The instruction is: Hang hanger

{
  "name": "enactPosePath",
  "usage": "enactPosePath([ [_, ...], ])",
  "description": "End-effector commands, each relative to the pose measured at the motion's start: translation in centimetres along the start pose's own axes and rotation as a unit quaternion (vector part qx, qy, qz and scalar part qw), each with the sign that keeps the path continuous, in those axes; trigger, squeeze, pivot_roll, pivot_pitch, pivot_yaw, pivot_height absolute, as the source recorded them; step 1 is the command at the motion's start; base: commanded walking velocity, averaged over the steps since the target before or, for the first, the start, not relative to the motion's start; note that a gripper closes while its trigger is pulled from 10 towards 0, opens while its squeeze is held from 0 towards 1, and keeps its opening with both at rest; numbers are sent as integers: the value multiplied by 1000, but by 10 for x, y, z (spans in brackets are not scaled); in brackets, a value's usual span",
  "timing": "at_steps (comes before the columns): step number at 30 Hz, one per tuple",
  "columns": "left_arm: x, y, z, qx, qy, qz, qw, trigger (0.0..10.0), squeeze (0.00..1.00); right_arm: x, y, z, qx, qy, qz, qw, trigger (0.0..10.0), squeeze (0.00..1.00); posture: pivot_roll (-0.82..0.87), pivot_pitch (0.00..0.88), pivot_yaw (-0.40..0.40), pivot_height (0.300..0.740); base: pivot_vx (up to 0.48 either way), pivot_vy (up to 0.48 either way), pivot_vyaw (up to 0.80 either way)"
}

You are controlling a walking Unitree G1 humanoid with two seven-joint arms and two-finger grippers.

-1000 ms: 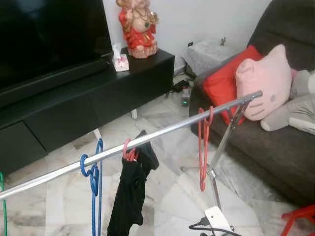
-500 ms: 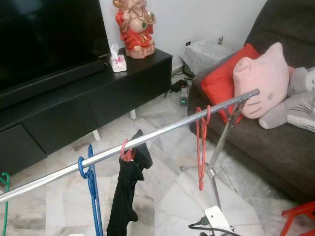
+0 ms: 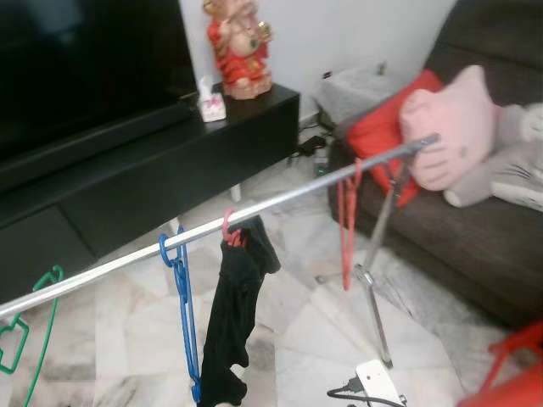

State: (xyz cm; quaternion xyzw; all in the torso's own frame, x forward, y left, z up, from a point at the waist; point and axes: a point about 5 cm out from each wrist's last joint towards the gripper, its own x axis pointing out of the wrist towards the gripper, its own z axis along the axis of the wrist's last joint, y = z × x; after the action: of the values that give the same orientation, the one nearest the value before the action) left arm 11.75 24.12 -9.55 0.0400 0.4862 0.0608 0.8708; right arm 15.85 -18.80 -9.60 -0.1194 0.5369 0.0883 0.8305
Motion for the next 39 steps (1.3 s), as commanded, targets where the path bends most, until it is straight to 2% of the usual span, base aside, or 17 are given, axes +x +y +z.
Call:
enactPosePath([
  [1, -3, -1, -11, 0, 15, 0, 1000, 10000, 0, 0, -2, 12, 2, -19, -3, 1000, 10000, 0, -96, 0, 70, 732, -292, 0, 0],
  [17, -6, -2, -23, 7, 36, -4, 999, 10000, 0, 1, 0, 11, -2, -19, 0, 1000, 10000, 0, -80, 0, 68, 732, -289, 0, 0],
  [25, -5, -3, -22, 10, 36, -6, 999, 10000, 0, 1, 0, 10, 1, -19, 0, 1000, 10000, 0, -79, 0, 65, 732, -287, 0, 0],
  [39, -3, -5, -18, -2, 34, -1, 999, 10000, 0, 0, -2, 12, 7, -21, -5, 1000, 10000, 0, -74, 0, 49, 732, 0, 0, 0],
])
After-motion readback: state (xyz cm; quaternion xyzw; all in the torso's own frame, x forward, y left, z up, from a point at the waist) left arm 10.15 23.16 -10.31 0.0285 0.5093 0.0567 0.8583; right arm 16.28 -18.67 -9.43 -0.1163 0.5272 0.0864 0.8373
